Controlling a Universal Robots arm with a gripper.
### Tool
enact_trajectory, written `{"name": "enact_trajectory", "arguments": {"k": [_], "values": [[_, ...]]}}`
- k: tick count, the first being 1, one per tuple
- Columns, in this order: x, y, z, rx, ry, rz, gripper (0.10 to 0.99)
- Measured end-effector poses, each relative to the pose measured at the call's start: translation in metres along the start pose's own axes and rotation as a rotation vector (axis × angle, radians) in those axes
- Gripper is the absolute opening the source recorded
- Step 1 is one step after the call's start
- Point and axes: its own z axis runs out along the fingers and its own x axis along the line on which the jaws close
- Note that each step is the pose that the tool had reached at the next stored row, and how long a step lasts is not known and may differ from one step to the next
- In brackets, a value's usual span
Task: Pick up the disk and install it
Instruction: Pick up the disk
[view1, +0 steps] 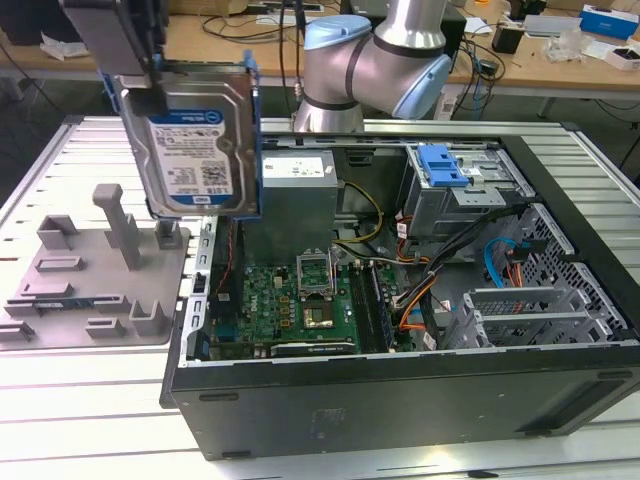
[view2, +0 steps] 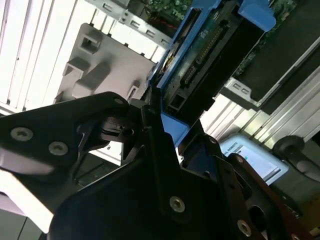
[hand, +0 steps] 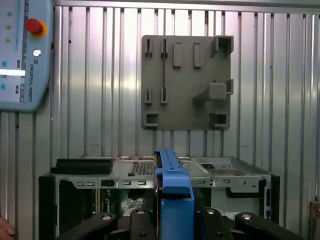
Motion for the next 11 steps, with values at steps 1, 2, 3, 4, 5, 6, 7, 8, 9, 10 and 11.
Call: {"name": "enact_trajectory", "arguments": {"k": [1,2,3,4,5,6,7,8,9,10,11], "values": [[0.0049,-0.0085,-0.0002,-0.001,0.0001,0.000,0.369],[0.0080,-0.0139,-0.0002,-0.001,0.0000,0.000,0.369],[0.0102,-0.0179,-0.0004,-0.001,0.0001,0.000,0.369],[0.0131,-0.0231,-0.0005,-0.002,0.0001,0.000,0.369],[0.0154,-0.0273,-0.0005,-0.002,0.0001,0.000,0.369],[0.0179,-0.0318,-0.0006,-0.002,0.0000,0.000,0.369],[0.0201,-0.0358,-0.0007,-0.003,0.0001,0.000,0.369],[0.0256,-0.0460,-0.0009,-0.003,0.0001,0.000,0.369],[0.0282,-0.0511,-0.0010,-0.004,0.0001,0.000,0.369],[0.0301,-0.0553,-0.0011,-0.004,0.0001,0.000,0.369],[0.0326,-0.0609,-0.0011,-0.004,0.0000,0.000,0.369]]}}
